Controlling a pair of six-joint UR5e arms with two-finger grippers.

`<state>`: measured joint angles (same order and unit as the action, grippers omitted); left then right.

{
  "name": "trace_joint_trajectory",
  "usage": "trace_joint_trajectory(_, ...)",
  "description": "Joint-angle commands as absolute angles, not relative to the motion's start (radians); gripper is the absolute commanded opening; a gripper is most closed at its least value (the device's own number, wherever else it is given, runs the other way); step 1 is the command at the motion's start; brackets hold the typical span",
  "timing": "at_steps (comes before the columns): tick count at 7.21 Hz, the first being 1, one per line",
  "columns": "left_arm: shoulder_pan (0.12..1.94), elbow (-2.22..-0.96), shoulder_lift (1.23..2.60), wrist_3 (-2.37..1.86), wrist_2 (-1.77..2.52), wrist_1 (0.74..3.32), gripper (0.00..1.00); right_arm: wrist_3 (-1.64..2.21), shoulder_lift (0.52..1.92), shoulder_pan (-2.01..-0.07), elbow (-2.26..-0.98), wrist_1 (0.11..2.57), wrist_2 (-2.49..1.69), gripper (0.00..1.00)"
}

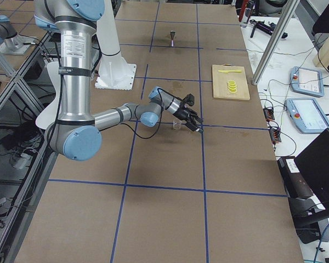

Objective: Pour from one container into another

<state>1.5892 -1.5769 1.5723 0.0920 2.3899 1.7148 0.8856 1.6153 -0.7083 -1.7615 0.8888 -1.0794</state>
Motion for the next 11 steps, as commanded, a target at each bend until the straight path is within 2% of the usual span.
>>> trace_joint_trajectory(1, 1.589, -1.577, 1.572, 0.094, 2.39, 1.717, 1.0, 0.578, 1.618, -0.979, -1.699, 0.891, -1.457, 1.0)
trace_joint_trajectory(3, 1.591, -1.577, 1.571, 0.098, 2.39, 1.717, 1.0, 0.232, 1.618, -1.272, -1.614, 0.896, -1.815, 1.0)
trace_joint_trajectory(5, 1.589, -1.577, 1.571, 0.098, 2.388, 1.717, 1.0, 0.003, 1.615, -1.52, -1.589, 1.018, -2.091, 1.0)
trace_joint_trajectory(8, 1.589, -1.574, 1.569, 0.1, 2.388, 1.718, 1.0, -0.041, 1.609, -1.644, -1.603, 1.373, -2.245, 1.0)
trace_joint_trajectory(11, 1.589, -1.574, 1.568, 0.1, 2.388, 1.718, 1.0, -0.04, 1.627, -1.663, -1.809, 1.785, -2.278, 1.0)
